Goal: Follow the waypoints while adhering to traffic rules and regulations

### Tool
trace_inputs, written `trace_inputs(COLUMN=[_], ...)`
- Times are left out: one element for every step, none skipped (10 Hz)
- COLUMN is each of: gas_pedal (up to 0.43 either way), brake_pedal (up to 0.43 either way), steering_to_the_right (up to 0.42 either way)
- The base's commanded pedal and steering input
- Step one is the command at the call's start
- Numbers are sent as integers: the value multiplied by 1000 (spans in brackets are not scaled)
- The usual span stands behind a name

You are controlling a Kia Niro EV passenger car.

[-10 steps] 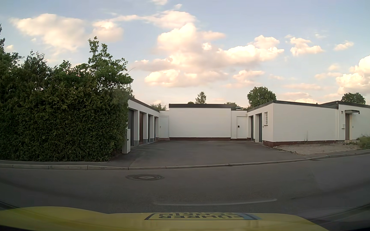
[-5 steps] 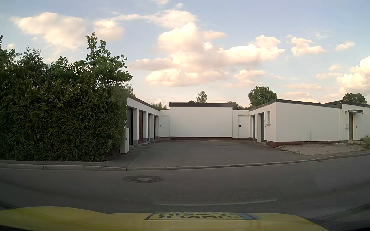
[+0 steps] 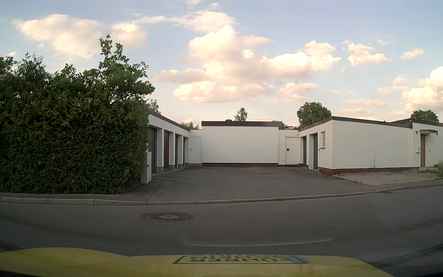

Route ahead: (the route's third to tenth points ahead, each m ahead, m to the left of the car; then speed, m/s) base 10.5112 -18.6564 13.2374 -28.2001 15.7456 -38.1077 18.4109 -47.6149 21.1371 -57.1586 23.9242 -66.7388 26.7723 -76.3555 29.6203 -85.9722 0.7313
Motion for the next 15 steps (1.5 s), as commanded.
trace_inputs(gas_pedal=[0,0,0,0,0,0,0,0,0,0,0,0,0,0,8], brake_pedal=[146,146,134,98,55,6,0,0,0,0,0,0,0,0,0], steering_to_the_right=[105,122,137,151,164,177,183,188,190,192,199,207,216,224,226])
